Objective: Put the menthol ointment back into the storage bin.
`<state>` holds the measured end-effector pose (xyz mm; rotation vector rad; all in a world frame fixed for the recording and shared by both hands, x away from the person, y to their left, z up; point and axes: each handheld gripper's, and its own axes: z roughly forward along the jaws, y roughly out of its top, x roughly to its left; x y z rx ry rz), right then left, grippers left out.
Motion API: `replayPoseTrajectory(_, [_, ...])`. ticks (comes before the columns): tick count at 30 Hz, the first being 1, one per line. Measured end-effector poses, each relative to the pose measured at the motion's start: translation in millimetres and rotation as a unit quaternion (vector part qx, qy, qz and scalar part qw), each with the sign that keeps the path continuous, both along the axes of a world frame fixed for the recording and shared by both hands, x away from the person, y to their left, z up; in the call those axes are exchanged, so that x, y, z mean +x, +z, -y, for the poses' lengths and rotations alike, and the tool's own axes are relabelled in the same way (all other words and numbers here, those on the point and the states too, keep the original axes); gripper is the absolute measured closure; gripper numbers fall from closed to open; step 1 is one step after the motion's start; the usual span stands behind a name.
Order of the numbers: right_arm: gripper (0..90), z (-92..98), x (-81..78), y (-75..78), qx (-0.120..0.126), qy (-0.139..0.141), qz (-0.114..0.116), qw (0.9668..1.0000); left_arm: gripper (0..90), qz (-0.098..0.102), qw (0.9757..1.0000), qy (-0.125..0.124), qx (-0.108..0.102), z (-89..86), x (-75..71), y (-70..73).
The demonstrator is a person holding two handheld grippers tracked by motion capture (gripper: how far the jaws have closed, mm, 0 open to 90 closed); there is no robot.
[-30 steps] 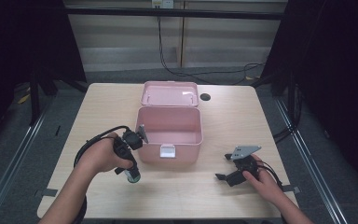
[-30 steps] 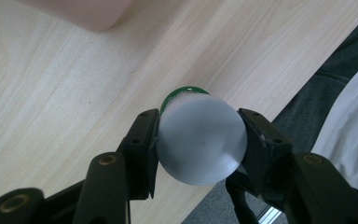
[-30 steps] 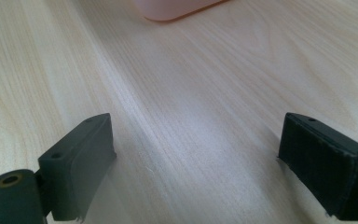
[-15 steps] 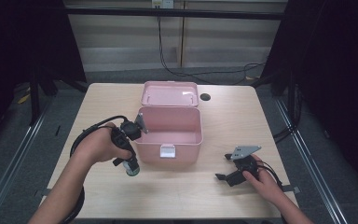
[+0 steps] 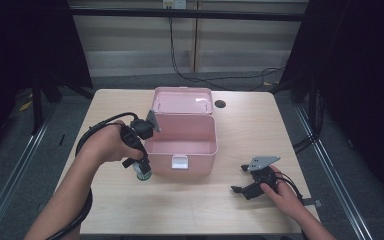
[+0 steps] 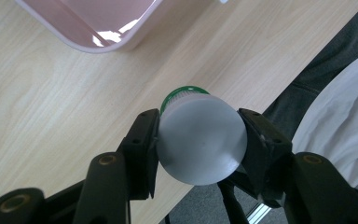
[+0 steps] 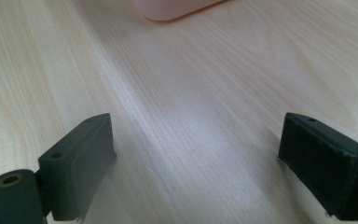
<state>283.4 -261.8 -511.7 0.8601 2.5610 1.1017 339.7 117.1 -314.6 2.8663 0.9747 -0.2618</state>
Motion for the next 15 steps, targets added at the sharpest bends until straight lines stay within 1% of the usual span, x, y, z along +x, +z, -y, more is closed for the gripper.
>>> replayPoseTrajectory(3, [9.7, 0.0, 0.0, 0.0, 0.0, 0.0, 0.0, 1.0, 50.4, -0.001, 1.0, 0.001, -0.001, 0.6, 2.0, 3.6])
replayPoseTrajectory(5, [9.7, 0.0, 0.0, 0.0, 0.0, 0.0, 0.0, 1.0, 50.4, 0.003, 1.0, 0.004, -0.002, 1.4, 4.5, 9.7])
replayPoseTrajectory(7, [9.7, 0.1, 0.1, 0.0, 0.0, 0.0, 0.0, 1.0, 50.4, 0.0, 1.0, 0.003, -0.002, 1.5, 5.6, 11.8])
replayPoseTrajectory(9, [9.7, 0.1, 0.1, 0.0, 0.0, 0.0, 0.0, 1.0, 50.4, 0.003, 1.0, 0.004, -0.006, 2.6, 8.2, 17.3])
replayPoseTrajectory(10, [9.7, 0.1, 0.1, 0.0, 0.0, 0.0, 0.0, 1.0, 50.4, 0.003, 1.0, 0.004, -0.006, 2.6, 8.2, 17.3])
replayPoseTrajectory(11, [9.7, 0.1, 0.1, 0.0, 0.0, 0.0, 0.0, 1.0, 50.4, 0.007, 0.9999, 0.005, -0.007, 4.0, 9.6, 20.9])
replayPoseTrajectory(13, [9.7, 0.0, 0.0, 0.0, 0.0, 0.0, 0.0, 1.0, 50.4, 0.007, 1.0, 0.0, -0.006, 5.7, 11.5, 24.5])
replayPoseTrajectory(15, [9.7, 0.1, 0.1, 0.0, 0.0, 0.0, 0.0, 1.0, 50.4, 0.013, 0.9999, -0.002, -0.006, 8.2, 13.0, 28.1])
